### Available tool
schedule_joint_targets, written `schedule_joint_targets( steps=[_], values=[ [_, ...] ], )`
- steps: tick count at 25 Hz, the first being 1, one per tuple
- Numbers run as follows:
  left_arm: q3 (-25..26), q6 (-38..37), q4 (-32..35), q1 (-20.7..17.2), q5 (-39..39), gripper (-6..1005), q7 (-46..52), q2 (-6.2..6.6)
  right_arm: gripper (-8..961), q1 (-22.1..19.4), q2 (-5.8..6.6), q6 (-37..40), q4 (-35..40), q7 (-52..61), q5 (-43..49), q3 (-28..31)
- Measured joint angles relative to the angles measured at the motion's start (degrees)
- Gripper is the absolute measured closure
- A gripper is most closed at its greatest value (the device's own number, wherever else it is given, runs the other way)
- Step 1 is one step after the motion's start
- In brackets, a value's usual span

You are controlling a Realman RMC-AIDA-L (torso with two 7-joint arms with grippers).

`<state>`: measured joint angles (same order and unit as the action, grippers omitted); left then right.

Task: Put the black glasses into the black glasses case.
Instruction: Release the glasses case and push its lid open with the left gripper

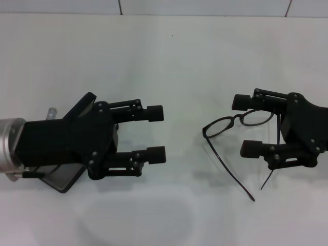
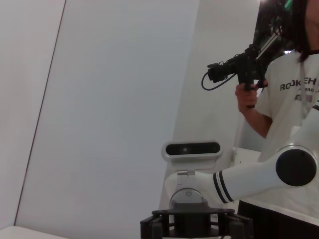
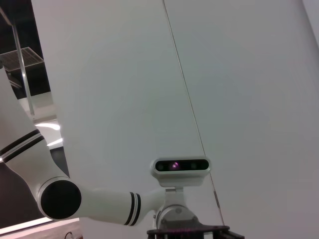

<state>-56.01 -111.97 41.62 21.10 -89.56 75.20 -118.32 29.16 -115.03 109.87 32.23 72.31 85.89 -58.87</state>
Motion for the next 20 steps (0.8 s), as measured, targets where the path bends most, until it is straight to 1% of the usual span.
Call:
schedule_joint_targets(
  steps=[4,15,17,19,20],
  values=[
    [0.1,0.0,-1.2,-0.1,0.0,271,-1.5,0.0,67,0.1,-0.26,-0.3,0.0,0.0,0.2,0.0],
    [0.7,0.3,-1.5,0.3,0.4,274,-1.5,0.08,69,0.0,-0.29,-1.4,0.1,-0.2,-0.4,0.3],
    [2.4,1.8,0.4,0.7,0.5,275,1.4,-0.26,69,-0.5,-0.21,-2.4,0.1,-0.9,-0.5,1.5],
    [3.9,6.0,5.5,0.9,-0.3,276,8.2,-0.94,69,-1.5,0.03,-3.3,0.1,-1.3,-0.5,3.5],
    [3.8,9.4,10.6,0.7,-1.9,276,13.9,-1.29,69,-1.9,0.22,-3.5,0.1,-1.3,-0.4,4.5]
  ],
)
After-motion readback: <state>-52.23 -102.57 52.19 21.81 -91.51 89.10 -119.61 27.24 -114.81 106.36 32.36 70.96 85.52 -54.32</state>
